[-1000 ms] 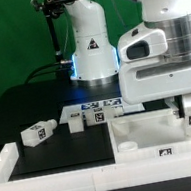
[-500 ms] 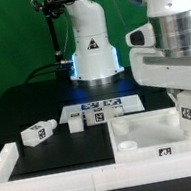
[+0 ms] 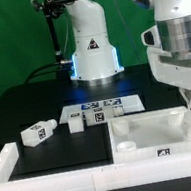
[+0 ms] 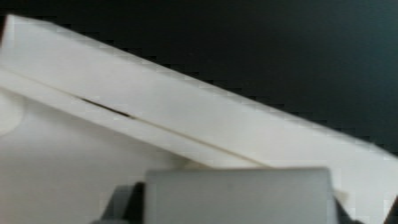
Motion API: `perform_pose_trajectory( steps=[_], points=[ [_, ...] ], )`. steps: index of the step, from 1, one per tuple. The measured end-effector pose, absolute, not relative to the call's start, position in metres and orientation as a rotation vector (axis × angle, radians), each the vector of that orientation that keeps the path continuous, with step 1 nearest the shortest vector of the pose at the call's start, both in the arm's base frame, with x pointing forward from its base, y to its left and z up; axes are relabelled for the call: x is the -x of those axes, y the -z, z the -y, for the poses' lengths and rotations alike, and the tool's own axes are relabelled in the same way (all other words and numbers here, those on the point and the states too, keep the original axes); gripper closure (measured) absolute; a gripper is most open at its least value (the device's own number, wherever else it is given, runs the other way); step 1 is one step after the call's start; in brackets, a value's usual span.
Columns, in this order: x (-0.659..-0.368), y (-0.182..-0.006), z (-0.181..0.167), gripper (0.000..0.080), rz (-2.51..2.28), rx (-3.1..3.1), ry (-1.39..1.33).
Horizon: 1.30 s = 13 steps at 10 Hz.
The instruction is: Assemble one leg
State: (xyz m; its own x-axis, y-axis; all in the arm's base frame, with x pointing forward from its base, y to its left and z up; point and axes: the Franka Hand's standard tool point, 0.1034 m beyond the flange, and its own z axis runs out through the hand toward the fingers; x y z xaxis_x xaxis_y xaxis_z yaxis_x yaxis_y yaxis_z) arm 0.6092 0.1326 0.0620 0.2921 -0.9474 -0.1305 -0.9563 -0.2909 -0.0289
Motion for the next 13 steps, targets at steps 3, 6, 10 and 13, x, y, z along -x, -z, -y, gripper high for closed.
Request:
perform_pose_trajectory(
  steps=[3,6,10,13],
  points=[
    [-0.609,-0.062,-0.133,0.0273,-1.778,2.462,-0.133],
    [-0.615,-0.073,-0.126,0.0157,-1.553,2.590,-0.106],
    [-0.610,-0.084,-0.136,0.0150,-1.014,2.882,-0.071],
    [-0.612,-0.087,-0.136,0.0150,-0.552,3.028,-0.020]
  ],
)
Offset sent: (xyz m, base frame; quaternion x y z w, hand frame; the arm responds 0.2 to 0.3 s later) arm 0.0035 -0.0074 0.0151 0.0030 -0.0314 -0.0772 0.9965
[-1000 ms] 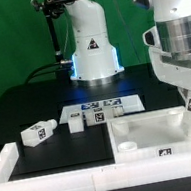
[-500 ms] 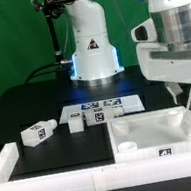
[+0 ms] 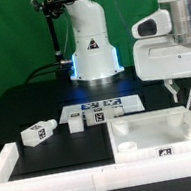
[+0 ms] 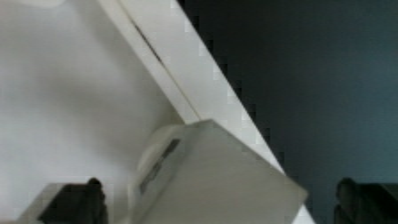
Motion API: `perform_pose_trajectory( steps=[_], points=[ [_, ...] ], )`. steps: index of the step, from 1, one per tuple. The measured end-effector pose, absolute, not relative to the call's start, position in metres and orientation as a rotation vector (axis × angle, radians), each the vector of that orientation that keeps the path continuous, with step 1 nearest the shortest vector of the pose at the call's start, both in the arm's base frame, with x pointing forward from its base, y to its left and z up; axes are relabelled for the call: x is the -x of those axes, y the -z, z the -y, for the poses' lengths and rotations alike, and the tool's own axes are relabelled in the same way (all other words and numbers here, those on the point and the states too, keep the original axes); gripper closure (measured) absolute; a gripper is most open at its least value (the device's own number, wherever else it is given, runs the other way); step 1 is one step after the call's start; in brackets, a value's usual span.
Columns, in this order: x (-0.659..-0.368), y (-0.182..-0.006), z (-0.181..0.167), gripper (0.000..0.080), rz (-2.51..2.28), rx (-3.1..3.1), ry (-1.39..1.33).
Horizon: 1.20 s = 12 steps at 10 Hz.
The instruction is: Assemble one leg
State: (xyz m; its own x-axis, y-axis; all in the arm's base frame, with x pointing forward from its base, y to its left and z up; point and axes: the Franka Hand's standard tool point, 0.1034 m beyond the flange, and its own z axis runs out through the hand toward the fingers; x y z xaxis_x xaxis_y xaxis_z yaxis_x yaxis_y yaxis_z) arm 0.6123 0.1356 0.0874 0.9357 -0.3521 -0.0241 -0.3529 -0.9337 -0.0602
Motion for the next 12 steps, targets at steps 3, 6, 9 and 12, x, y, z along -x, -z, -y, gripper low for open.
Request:
perform_pose_trajectory(
  steps=[3,6,9,12],
  points=[
    [-0.612,-0.084,-0.137,0.0150,0.189,3.130,0.028],
    [-0.612,-0.080,-0.124,0.0150,0.261,3.125,0.030],
    [-0.612,-0.080,-0.126,0.0401,0.136,3.129,0.028],
    [-0.613,-0.080,-0.122,0.0506,-0.208,3.128,0.027]
  ],
)
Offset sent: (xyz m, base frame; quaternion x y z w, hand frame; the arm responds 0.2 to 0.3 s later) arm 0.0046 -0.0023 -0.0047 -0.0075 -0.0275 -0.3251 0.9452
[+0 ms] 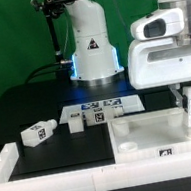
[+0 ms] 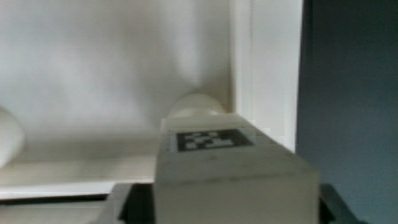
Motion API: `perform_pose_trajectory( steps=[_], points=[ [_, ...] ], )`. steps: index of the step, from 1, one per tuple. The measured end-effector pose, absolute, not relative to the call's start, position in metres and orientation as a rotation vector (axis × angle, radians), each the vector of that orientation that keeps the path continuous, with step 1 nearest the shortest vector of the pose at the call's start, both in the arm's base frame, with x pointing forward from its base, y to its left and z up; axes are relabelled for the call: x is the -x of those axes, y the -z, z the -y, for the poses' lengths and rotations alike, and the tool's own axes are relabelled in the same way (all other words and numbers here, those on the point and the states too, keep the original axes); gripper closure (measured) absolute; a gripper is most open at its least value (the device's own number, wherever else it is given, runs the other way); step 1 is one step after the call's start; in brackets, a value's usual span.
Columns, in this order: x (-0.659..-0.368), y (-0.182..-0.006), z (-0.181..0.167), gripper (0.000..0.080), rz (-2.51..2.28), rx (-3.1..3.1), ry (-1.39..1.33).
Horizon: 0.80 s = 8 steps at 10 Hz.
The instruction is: Assemble one leg
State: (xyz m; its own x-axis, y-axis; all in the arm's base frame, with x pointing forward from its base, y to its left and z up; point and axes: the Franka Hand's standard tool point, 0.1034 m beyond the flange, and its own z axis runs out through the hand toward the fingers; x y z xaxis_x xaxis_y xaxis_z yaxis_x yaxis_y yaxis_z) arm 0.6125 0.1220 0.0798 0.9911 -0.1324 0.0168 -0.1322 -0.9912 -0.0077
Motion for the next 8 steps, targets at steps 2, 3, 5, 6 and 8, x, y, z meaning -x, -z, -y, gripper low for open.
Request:
perform_pose_trajectory(
  steps=[2,3,5,6,8],
  points=[
    [-0.613,-0.080,-0.122,0.0507,-0.403,3.107,0.027],
    [-0.613,-0.080,-0.122,0.0507,-0.459,3.099,0.027],
    [-0.620,-0.077,-0.117,0.0508,-0.816,2.999,0.015],
    [-0.625,-0.075,-0.113,0.0508,-1.007,2.912,-0.002],
    [-0.629,-0.072,-0.111,0.0509,-1.224,2.807,-0.024]
  ],
)
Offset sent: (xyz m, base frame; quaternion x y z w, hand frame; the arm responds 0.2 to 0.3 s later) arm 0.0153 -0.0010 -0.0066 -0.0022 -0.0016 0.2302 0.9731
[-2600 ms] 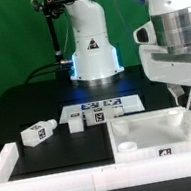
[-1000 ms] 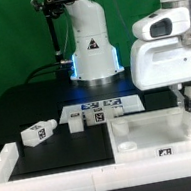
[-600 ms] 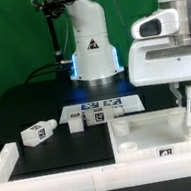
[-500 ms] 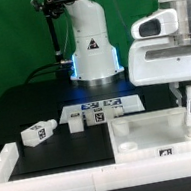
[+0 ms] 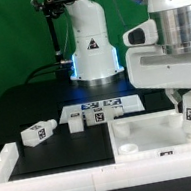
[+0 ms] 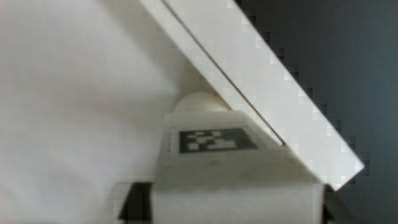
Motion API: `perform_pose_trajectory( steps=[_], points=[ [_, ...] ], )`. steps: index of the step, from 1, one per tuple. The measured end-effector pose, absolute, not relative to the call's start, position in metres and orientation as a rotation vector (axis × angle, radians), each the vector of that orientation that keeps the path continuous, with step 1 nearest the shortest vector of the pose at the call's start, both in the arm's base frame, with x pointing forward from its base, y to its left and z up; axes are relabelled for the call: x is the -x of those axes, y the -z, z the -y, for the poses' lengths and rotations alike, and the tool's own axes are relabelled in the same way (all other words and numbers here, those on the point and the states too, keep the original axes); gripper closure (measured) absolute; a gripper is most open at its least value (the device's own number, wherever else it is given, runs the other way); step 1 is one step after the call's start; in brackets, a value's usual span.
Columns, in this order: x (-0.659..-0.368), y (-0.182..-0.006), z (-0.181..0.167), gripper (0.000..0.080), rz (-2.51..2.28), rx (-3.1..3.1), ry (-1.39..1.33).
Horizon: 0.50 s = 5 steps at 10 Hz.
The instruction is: Assemble one leg
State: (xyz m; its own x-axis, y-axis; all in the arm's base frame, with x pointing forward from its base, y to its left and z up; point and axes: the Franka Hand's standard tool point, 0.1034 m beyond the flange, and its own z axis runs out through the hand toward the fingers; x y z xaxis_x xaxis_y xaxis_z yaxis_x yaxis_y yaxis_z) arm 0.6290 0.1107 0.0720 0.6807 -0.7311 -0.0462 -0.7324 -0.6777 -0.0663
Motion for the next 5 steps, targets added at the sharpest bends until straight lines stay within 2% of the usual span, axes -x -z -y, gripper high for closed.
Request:
perform_pose_trajectory(
  steps=[2,5],
  points=[
    [-0.628,-0.070,-0.116,0.0509,-1.578,2.605,-0.049],
    [-0.623,-0.066,-0.123,0.0510,-1.861,2.396,-0.082]
  ],
)
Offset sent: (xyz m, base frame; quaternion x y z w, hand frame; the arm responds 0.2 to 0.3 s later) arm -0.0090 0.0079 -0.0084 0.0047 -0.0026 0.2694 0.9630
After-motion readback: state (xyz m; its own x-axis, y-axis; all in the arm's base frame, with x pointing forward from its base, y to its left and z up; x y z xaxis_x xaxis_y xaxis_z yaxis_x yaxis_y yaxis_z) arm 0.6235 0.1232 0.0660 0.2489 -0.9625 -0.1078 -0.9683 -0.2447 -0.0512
